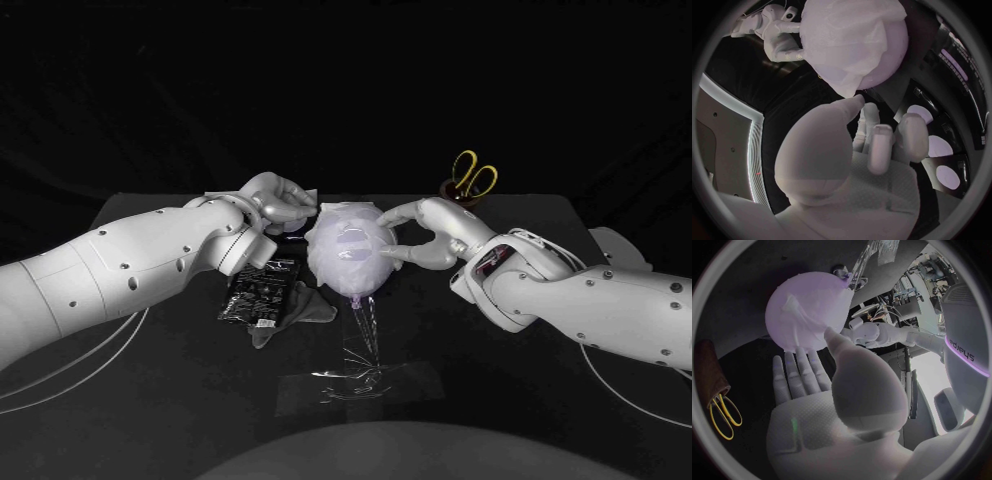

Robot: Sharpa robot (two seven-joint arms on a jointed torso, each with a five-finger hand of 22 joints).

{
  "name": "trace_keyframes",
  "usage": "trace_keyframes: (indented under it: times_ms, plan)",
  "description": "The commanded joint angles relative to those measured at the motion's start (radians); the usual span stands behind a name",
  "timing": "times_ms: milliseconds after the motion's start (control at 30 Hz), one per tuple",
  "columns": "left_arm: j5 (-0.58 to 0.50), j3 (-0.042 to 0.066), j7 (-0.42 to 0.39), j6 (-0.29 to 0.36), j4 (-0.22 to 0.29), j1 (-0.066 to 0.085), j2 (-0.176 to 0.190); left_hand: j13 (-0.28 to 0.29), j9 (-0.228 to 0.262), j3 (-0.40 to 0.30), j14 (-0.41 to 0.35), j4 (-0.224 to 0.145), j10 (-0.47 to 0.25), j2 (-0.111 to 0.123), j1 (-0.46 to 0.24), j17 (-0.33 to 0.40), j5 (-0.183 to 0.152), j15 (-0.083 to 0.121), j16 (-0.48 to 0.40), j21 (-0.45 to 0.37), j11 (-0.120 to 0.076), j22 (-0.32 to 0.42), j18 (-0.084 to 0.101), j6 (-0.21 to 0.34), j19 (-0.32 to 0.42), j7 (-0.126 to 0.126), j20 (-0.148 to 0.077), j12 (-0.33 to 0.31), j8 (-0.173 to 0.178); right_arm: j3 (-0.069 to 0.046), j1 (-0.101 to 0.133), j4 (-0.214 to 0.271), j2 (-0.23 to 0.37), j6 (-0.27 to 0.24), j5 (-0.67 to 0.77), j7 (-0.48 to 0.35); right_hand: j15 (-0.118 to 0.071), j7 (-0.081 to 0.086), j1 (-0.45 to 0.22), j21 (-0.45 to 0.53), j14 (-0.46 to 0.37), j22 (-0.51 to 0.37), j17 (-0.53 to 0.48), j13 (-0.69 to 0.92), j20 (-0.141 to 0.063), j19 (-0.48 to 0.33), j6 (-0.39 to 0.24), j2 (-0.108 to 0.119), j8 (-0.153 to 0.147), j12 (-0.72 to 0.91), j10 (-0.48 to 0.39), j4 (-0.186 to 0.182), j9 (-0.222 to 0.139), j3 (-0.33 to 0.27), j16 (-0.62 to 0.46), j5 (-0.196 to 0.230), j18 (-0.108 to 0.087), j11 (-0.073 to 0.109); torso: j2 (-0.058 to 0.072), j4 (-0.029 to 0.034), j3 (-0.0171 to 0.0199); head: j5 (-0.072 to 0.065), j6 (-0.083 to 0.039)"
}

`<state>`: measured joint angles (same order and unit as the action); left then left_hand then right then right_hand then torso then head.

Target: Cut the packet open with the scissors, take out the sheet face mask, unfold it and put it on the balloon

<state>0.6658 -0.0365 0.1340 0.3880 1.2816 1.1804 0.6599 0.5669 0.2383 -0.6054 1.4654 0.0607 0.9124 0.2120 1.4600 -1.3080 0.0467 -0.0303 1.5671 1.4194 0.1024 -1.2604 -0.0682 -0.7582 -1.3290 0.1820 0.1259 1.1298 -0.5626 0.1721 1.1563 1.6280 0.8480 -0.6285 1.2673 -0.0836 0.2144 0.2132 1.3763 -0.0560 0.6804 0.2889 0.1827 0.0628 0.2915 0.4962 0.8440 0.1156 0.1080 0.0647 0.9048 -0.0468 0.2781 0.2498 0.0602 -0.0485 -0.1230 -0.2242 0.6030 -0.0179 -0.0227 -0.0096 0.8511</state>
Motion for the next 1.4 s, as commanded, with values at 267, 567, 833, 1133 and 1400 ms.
trace_keyframes:
  times_ms: [267,567,833,1133,1400]
  plan:
    - [-0.017,0.001,-0.060,0.033,-0.007,0.001,0.017,-0.060,-0.014,-0.131,-0.037,-0.063,-0.076,-0.001,0.019,-0.007,0.002,-0.024,-0.050,-0.088,0.021,0.161,-0.049,0.021,0.150,0.024,0.018,-0.082,0.022,0.000,-0.001,0.005,0.004,-0.032,-0.011,-0.036,0.001,0.057,0.012,0.001,0.002,0.000,0.000,0.001,0.000,0.009,0.006,-0.002,0.005,-0.002,0.003,0.000,-0.002,-0.007,-0.004,0.000,-0.019,-0.004,0.000,0.0010,0.0003,-0.003,-0.009]
    - [-0.109,0.000,-0.350,0.045,0.037,0.001,0.069,-0.240,-0.012,-0.195,-0.669,-0.031,-0.213,-0.018,-0.085,0.659,0.005,-0.064,-0.468,-0.412,0.053,0.504,-0.100,0.048,0.650,0.035,0.045,-0.348,-0.008,0.000,-0.001,0.019,0.017,-0.118,-0.122,-0.166,0.001,0.058,0.018,0.001,0.003,-0.005,-0.002,0.001,0.000,0.009,0.010,-0.008,0.006,-0.001,0.006,0.002,-0.004,-0.007,-0.002,-0.001,-0.019,-0.004,0.000,-0.0009,-0.0001,-0.007,-0.016]
    - [-0.095,-0.009,-0.565,0.002,0.106,-0.004,0.129,-0.402,-0.033,-0.091,-1.008,0.063,-0.262,0.003,-0.167,0.865,0.001,-0.166,-0.830,-0.869,0.116,0.761,0.002,0.083,0.979,0.050,0.159,-0.594,0.023,0.000,-0.001,0.026,0.031,-0.170,-0.210,-0.243,0.001,0.059,0.020,0.001,0.001,-0.007,-0.004,0.001,0.000,0.008,0.011,-0.010,0.006,-0.001,0.007,0.003,-0.004,-0.007,-0.002,-0.001,-0.018,-0.004,-0.002,0.0010,0.0005,-0.009,-0.024]
    - [0.015,-0.018,-0.643,-0.017,0.146,-0.027,0.156,-0.508,-0.075,0.148,-1.083,0.137,-0.233,-0.005,-0.121,1.111,0.004,-0.196,-1.219,-1.152,0.088,0.992,0.012,0.105,1.019,0.030,0.171,-0.844,0.120,0.000,-0.001,0.025,0.039,-0.157,-0.231,-0.235,0.008,0.066,0.016,0.004,-0.048,-0.025,-0.022,-0.001,0.000,-0.007,-0.008,-0.008,-0.006,-0.005,-0.016,-0.001,-0.016,-0.024,-0.009,0.000,-0.013,-0.012,0.001,-0.0003,-0.0008,-0.012,-0.038]
    - [0.166,-0.022,-0.614,-0.044,0.141,-0.049,0.131,-0.518,-0.094,0.573,-1.240,0.234,-0.392,-0.071,-0.105,1.206,-0.001,-0.173,-1.402,-1.325,0.068,1.148,0.010,0.155,1.191,0.024,0.172,-1.010,0.187,0.000,-0.001,0.013,0.026,-0.090,-0.176,-0.163,0.042,0.081,-0.013,0.019,-0.286,-0.110,-0.088,-0.016,0.000,-0.164,-0.252,0.018,-0.060,-0.018,-0.323,-0.039,-0.094,-0.124,-0.023,-0.001,0.024,-0.039,0.002,0.0003,-0.0011,-0.013,-0.048]
